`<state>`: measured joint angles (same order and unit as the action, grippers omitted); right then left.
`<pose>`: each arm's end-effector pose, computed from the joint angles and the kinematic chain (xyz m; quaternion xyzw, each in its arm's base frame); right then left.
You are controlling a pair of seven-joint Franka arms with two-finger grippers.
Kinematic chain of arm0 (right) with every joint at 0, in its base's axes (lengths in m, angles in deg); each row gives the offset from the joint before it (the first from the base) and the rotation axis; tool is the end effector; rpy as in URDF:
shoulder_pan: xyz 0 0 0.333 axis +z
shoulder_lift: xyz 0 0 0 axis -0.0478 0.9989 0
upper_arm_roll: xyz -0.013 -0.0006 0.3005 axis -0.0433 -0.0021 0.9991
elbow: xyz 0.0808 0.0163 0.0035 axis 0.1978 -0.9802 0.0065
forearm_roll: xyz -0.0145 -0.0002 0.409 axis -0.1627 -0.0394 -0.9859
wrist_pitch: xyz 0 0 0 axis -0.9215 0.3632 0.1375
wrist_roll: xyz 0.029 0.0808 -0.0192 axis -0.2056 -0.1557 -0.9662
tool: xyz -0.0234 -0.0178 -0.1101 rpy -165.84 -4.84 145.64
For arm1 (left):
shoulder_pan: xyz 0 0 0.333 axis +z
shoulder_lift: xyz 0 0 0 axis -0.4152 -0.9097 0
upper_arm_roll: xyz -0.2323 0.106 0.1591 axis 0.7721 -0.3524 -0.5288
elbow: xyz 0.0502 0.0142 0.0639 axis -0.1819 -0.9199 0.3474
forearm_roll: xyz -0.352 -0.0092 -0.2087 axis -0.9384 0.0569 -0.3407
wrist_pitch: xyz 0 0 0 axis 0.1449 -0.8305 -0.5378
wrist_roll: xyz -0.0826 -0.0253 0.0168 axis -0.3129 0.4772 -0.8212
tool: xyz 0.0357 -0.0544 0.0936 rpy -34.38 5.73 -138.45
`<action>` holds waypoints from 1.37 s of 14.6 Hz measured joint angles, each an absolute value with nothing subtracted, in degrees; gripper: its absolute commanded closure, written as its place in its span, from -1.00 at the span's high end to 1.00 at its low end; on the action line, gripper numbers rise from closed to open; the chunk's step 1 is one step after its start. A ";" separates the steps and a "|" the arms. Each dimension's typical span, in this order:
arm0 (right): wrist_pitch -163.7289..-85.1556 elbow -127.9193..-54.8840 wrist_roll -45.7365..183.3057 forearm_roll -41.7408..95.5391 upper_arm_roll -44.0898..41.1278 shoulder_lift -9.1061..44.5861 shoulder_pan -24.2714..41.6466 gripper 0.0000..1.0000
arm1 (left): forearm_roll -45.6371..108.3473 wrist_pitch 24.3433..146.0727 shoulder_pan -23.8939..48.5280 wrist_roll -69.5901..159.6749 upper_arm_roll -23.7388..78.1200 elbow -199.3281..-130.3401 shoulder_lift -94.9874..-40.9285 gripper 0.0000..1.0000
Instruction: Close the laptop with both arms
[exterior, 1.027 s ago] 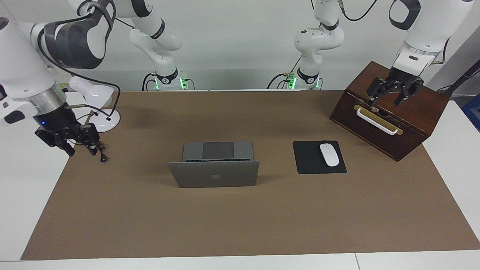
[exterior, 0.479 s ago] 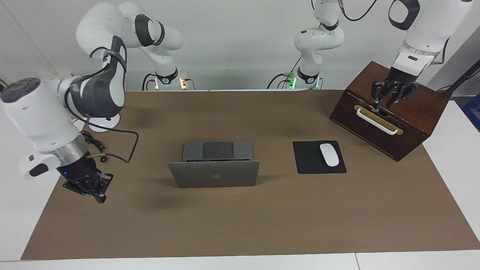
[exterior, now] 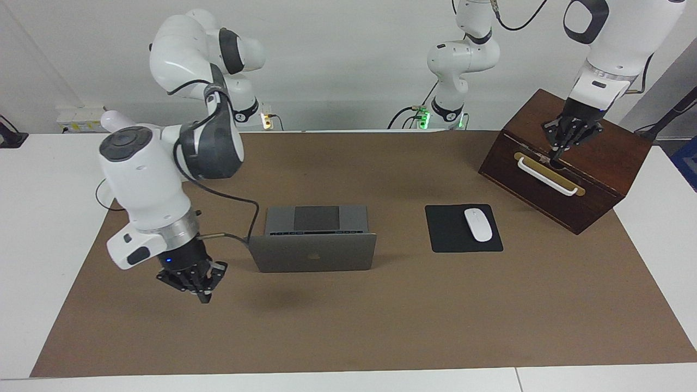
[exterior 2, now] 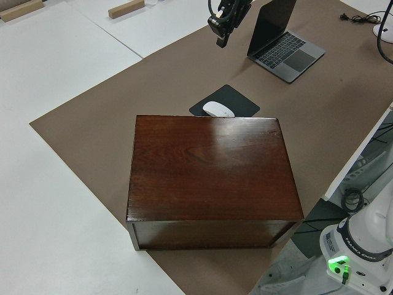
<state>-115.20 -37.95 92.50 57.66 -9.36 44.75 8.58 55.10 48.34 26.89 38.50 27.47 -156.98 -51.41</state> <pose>0.7686 0.1478 0.4805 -0.9898 0.0408 -0.1342 0.0261 0.5540 -0.0132 0.5880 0.9957 0.0710 0.0578 0.0144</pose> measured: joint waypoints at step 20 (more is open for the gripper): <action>-112.45 -39.03 111.15 60.68 -9.59 44.41 19.35 -1.00 | 51.99 81.59 -0.08 45.05 28.29 -187.64 -38.91 -1.00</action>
